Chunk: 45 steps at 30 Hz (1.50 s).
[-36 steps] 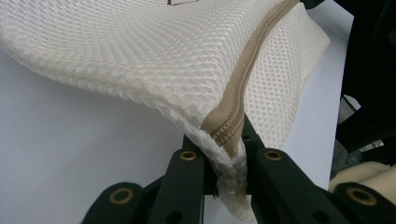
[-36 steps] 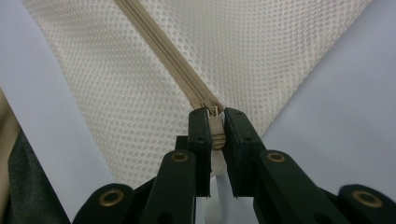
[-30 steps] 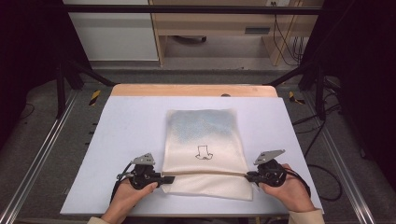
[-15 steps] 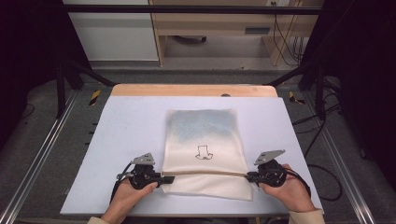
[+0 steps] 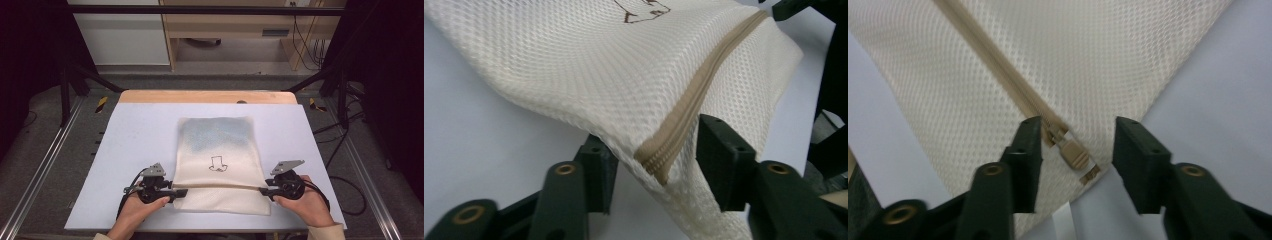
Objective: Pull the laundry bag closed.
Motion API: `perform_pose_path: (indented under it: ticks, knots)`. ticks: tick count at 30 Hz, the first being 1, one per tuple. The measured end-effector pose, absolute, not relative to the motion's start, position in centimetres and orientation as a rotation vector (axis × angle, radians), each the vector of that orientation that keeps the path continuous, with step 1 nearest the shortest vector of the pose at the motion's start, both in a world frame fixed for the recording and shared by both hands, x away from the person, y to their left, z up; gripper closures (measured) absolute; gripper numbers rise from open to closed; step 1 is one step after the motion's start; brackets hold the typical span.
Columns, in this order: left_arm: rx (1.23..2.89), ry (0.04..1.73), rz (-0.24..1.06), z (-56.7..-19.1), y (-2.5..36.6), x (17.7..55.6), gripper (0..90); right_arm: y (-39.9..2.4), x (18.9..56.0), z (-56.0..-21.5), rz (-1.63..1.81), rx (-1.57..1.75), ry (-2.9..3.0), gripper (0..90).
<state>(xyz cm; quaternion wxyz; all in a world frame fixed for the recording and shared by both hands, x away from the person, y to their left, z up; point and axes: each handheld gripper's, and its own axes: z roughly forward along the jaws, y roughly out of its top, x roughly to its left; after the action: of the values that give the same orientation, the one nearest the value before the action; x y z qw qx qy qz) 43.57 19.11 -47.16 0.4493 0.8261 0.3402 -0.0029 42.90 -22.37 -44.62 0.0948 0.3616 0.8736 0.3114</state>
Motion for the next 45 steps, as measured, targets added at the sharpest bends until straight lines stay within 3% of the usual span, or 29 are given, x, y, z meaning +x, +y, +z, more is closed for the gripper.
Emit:
perform_pose_path:
  ticks: [1,2,3,7,13,23,28,45]
  knots:
    - [2.044,0.849,-0.002,-47.1,19.2,43.6,44.2,-22.3,43.0,-44.6,0.953,1.065,2.570,46.2]
    - [2.045,0.857,0.005,-47.0,19.2,43.6,44.2,-22.3,43.0,-44.6,0.953,1.065,2.570,46.2]
    - [2.044,0.870,0.006,-46.9,19.3,43.5,35.4,-22.2,43.1,-44.5,0.980,1.070,2.530,36.8]
    - [2.045,0.888,0.114,-46.3,19.8,43.3,24.8,-21.7,43.1,-44.2,1.023,1.052,2.431,21.3]
    - [2.024,0.915,0.210,-45.5,20.5,43.2,13.3,-21.1,43.4,-43.6,1.073,1.080,2.321,11.8]
    - [2.033,0.931,0.335,-44.9,21.7,43.5,9.1,-20.6,44.1,-43.3,1.075,1.149,2.201,7.0]
    - [2.053,0.939,0.462,-44.4,22.2,43.5,8.0,-21.0,44.2,-43.0,1.097,1.176,2.134,6.9]
    - [2.094,1.024,0.493,-43.2,25.2,43.7,9.7,-24.2,44.3,-42.4,1.060,1.302,1.978,6.1]
